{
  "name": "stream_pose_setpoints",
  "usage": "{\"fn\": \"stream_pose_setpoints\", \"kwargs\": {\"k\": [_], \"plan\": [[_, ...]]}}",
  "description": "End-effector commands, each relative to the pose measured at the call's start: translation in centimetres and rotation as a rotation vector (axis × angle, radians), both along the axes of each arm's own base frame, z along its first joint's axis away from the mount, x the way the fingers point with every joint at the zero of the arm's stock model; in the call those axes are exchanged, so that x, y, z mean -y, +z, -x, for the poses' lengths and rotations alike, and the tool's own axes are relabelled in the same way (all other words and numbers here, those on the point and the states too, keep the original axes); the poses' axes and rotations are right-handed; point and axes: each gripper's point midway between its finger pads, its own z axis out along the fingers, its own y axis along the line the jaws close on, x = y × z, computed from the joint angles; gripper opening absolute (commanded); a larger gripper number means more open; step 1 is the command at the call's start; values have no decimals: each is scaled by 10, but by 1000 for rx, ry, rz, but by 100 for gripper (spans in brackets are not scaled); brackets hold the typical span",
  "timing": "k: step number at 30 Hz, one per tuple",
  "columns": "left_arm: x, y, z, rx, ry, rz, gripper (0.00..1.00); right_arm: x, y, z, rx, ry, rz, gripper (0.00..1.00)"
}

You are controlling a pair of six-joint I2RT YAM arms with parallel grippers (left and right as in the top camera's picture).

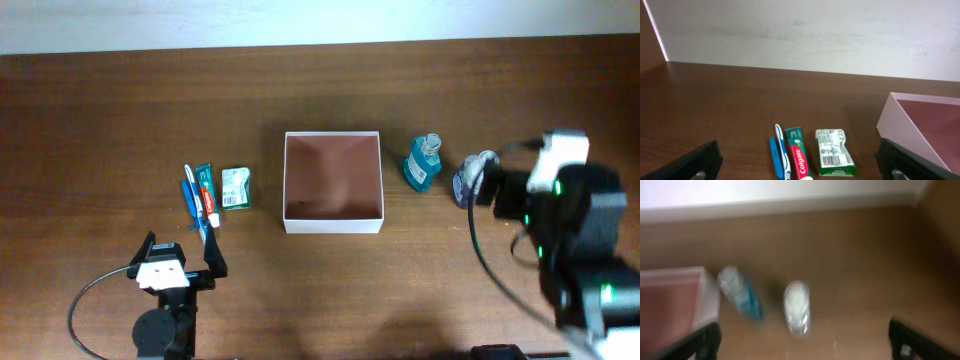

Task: Pack container
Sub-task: 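Move the right gripper over the purple foam soap bottle and lower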

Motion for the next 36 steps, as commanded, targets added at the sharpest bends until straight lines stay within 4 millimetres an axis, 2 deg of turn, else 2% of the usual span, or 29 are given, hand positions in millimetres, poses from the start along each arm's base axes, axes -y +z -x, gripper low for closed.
{"fn": "stream_pose_setpoints", "kwargs": {"k": [1, 7, 15, 19, 21, 24, 29, 36], "plan": [[1, -1, 0, 2, -6, -15, 99, 6, -1, -24, -142, -23, 35, 98], [1, -1, 0, 2, -6, -15, 99, 5, -20, -50, -298, -18, 31, 98], [1, -1, 0, 2, -6, -15, 99, 6, -29, -54, -327, -17, 30, 98], [1, -1, 0, 2, -6, -15, 99, -13, -46, -59, -380, 126, -53, 99], [1, -1, 0, 2, -6, -15, 100, -15, -57, -63, -413, 141, -93, 92], [1, -1, 0, 2, -6, -15, 99, -8, -79, -65, -488, 118, -108, 84], [1, -1, 0, 2, -6, -15, 99, 5, -103, -70, -557, 83, -120, 83], [1, -1, 0, 2, -6, -15, 99, 24, -123, -74, -615, 9, -53, 83]]}}
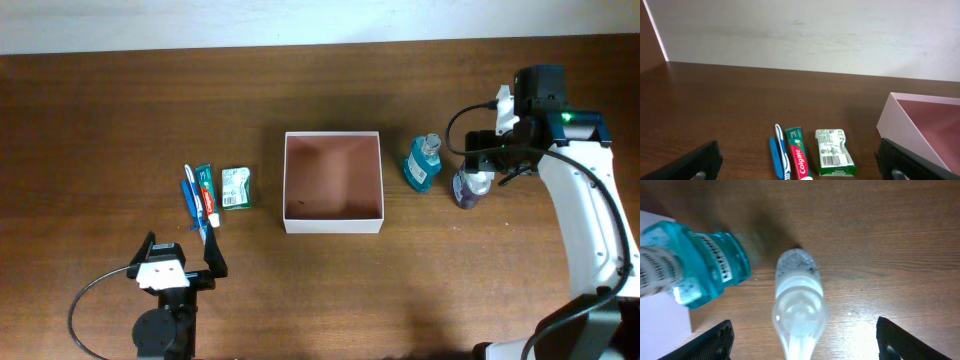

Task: Pack container
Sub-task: 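Move the right gripper over the purple foam soap bottle and lower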

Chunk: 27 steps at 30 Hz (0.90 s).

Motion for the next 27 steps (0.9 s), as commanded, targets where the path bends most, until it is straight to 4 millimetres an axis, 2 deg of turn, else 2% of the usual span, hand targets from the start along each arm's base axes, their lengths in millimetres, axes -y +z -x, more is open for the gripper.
{"fn": "stream_pose_setpoints", "kwargs": {"k": [1, 6, 8, 18, 22, 27], "plan": [[1, -1, 0, 2, -6, -15, 99, 11, -3, -6, -9, -19, 44, 82], [1, -1, 0, 2, -6, -15, 99, 12, -12, -13, -14, -20, 44, 67], [1, -1, 0, 2, -6, -15, 99, 12, -16, -15, -20, -19, 43, 63], [1, -1, 0, 2, -6, -15, 99, 13, -26, -24, -20, -19, 43, 63], [0, -1, 0, 2, -6, -15, 99, 12, -27, -26, -18, -23, 38, 56], [1, -1, 0, 2, -6, -15, 100, 12, -28, -26, -19, -35, 33, 54]]}}
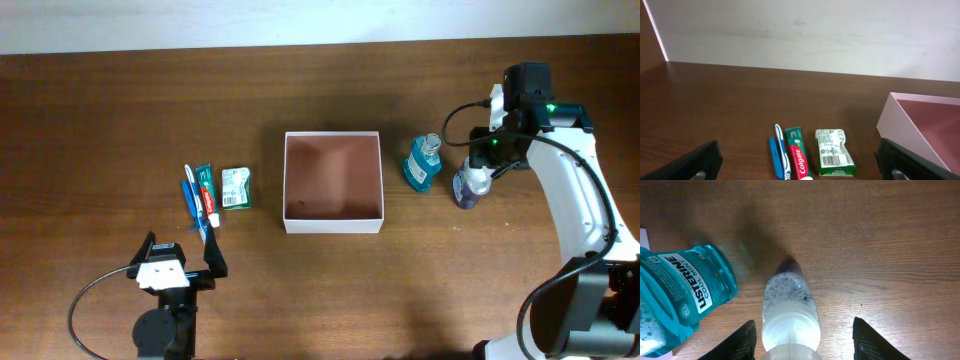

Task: Pack container
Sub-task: 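Move the right gripper over the purple foam soap bottle and lower, then close the right gripper on the soap bottle and lift it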

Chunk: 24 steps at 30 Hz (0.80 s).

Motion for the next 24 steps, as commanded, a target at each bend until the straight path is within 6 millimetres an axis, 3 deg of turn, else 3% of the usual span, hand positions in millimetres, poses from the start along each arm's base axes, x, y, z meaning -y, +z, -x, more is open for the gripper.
{"fn": "stream_pose_setpoints", "kwargs": {"k": [1, 14, 24], "plan": [[1, -1, 0, 2, -6, -15, 99, 4, 2, -5, 11, -18, 6, 54], [1, -1, 0, 2, -6, -15, 99, -5, 3, -11, 36, -29, -56, 54], [1, -1, 0, 2, -6, -15, 99, -5, 2, -6, 18, -58, -66, 41]]}}
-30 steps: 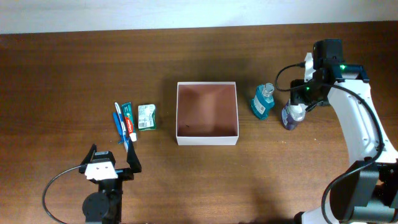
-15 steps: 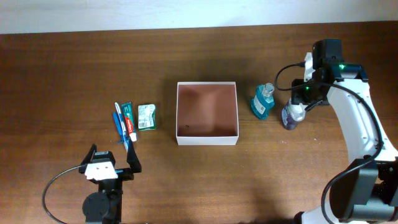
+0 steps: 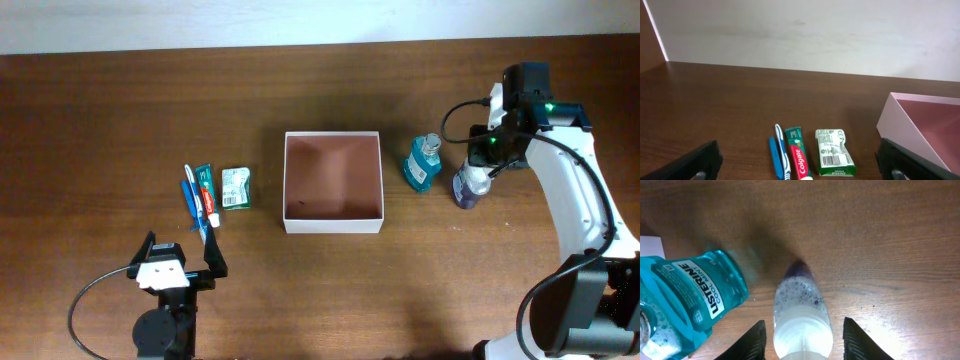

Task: Pack container
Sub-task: 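Close the right gripper on the soap bottle and lift it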

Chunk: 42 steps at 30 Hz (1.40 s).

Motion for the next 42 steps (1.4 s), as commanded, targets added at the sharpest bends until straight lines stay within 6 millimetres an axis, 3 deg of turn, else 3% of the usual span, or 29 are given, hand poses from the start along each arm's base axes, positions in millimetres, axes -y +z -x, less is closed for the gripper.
{"fn": "stream_pose_setpoints", "kwargs": {"k": [1, 11, 17, 27, 34, 42], "plan": [[1, -1, 0, 2, -6, -15, 99, 1, 3, -2, 5, -21, -14, 41], [0, -1, 0, 2, -6, -15, 99, 0, 2, 2, -14, -21, -16, 41], [1, -1, 0, 2, -6, -15, 99, 1, 2, 1, -10, -20, -15, 27], [1, -1, 0, 2, -6, -15, 99, 2, 9, 4, -14, -21, -6, 24], [1, -1, 0, 2, -6, -15, 99, 3, 52, -2, 34, -16, 2, 24], [1, -1, 0, 2, -6, -15, 99, 2, 121, 7, 87, -16, 7, 24]]}}
